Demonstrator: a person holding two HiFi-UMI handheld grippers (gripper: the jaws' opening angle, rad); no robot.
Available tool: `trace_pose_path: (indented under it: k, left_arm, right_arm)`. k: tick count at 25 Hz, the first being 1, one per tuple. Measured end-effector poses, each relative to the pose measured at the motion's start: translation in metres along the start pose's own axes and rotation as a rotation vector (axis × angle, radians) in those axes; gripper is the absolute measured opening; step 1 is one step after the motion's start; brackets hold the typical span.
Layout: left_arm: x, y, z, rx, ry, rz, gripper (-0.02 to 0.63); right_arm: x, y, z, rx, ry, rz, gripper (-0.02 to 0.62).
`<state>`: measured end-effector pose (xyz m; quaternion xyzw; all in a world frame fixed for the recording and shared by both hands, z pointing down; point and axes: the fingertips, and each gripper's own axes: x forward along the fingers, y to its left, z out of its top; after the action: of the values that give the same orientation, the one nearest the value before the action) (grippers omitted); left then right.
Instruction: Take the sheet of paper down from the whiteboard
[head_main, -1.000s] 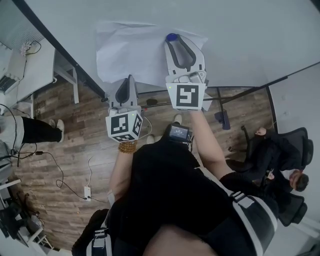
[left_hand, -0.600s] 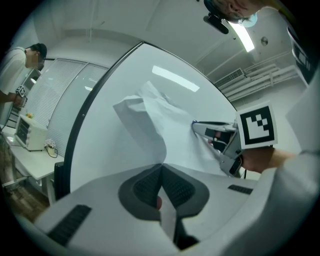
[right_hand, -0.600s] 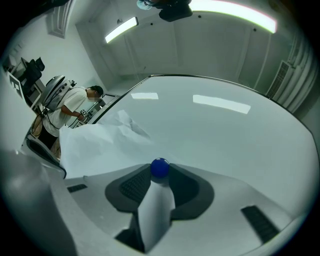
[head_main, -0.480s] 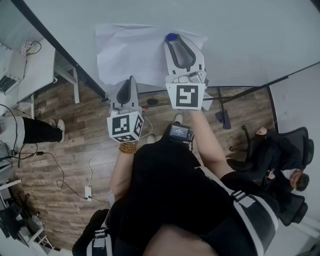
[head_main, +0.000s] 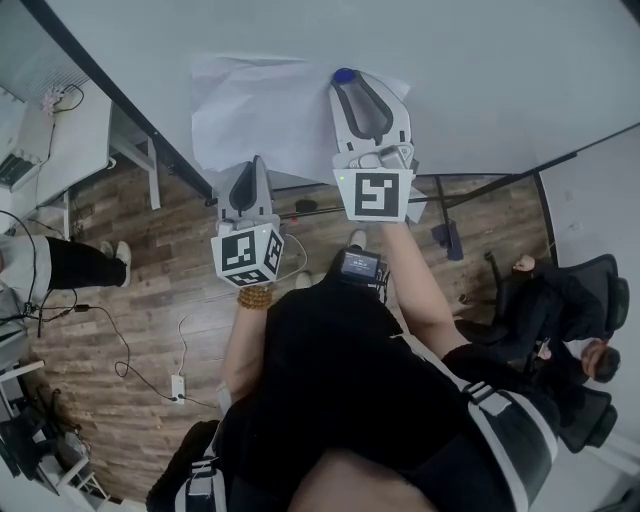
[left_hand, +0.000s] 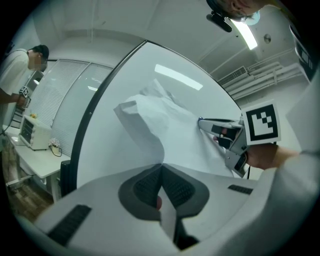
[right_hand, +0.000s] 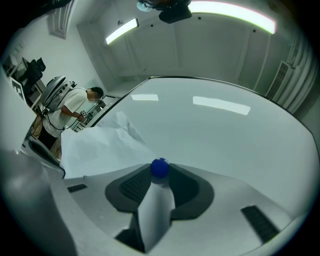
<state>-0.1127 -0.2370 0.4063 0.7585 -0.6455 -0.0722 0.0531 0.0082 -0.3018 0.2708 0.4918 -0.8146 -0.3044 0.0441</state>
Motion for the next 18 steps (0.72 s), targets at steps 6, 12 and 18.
trace_pose_path:
  k: [6, 12, 18]
  left_arm:
    - [-0.006, 0.013, -0.002, -0.01, 0.001, 0.025, 0.009]
    - [-0.009, 0.015, 0.004, -0.014, -0.007, 0.027, 0.009]
    - [-0.013, 0.022, 0.009, -0.014, -0.021, 0.044, 0.009]
  right_arm:
    - [-0.002, 0.003, 0.007, -0.004, -0.029, -0.002, 0.114]
    - [-0.004, 0.006, 0.006, -0.01, -0.019, 0.009, 0.114]
    - [-0.015, 0.002, 0.012, 0.042, -0.057, -0.008, 0.114]
